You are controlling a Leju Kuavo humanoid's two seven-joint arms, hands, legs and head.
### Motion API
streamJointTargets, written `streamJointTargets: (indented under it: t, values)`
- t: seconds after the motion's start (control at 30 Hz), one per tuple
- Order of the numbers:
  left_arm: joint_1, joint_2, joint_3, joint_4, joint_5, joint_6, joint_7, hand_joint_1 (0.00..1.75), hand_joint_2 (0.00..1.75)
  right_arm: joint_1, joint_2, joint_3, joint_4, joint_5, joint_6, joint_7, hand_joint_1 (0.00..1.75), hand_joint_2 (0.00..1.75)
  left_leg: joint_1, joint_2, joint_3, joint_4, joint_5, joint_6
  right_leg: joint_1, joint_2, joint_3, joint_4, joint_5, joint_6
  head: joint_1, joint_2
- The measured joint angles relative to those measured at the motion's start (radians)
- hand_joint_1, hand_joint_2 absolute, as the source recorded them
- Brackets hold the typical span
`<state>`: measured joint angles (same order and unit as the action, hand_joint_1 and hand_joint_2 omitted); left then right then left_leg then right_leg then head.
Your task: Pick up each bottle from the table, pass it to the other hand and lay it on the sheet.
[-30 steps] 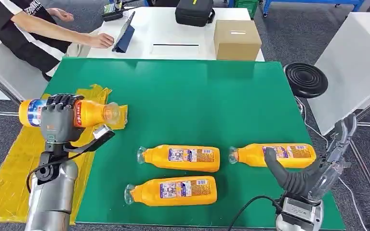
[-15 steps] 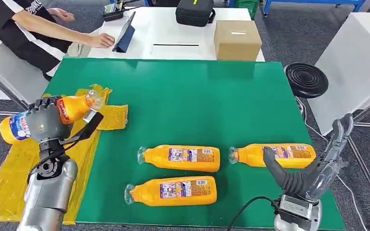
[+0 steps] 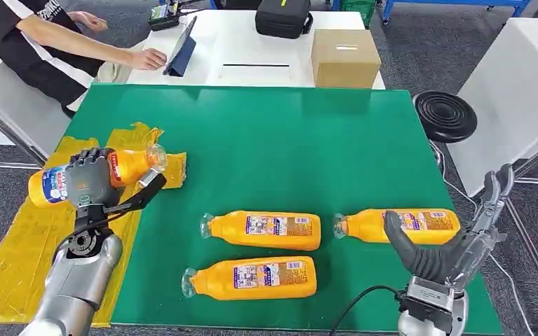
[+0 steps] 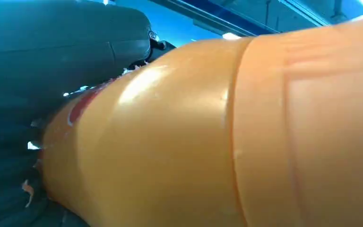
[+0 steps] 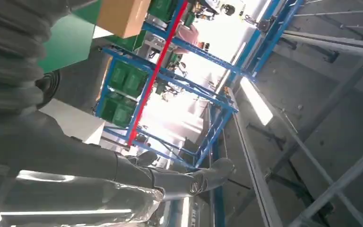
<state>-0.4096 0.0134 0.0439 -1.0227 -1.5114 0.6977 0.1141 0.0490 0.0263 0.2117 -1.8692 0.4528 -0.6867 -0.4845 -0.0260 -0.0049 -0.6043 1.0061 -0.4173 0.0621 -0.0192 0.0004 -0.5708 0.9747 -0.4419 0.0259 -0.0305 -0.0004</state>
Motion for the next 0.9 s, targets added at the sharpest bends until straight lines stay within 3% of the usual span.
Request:
streamJointTargets:
  t: [0.9]
  values:
    - [-0.051, -0.005, 0.002, 0.199, 0.070, -0.015, -0.076, 1.75, 1.75, -0.026, 0.018, -0.009, 0.015, 0.023, 0.073, 0.040, 0.00, 1.75, 0.000, 0.000, 0.000, 0.000, 0.000, 0.000, 0.000, 0.000, 0.000, 0.000, 0.000, 0.000, 0.000, 0.000]
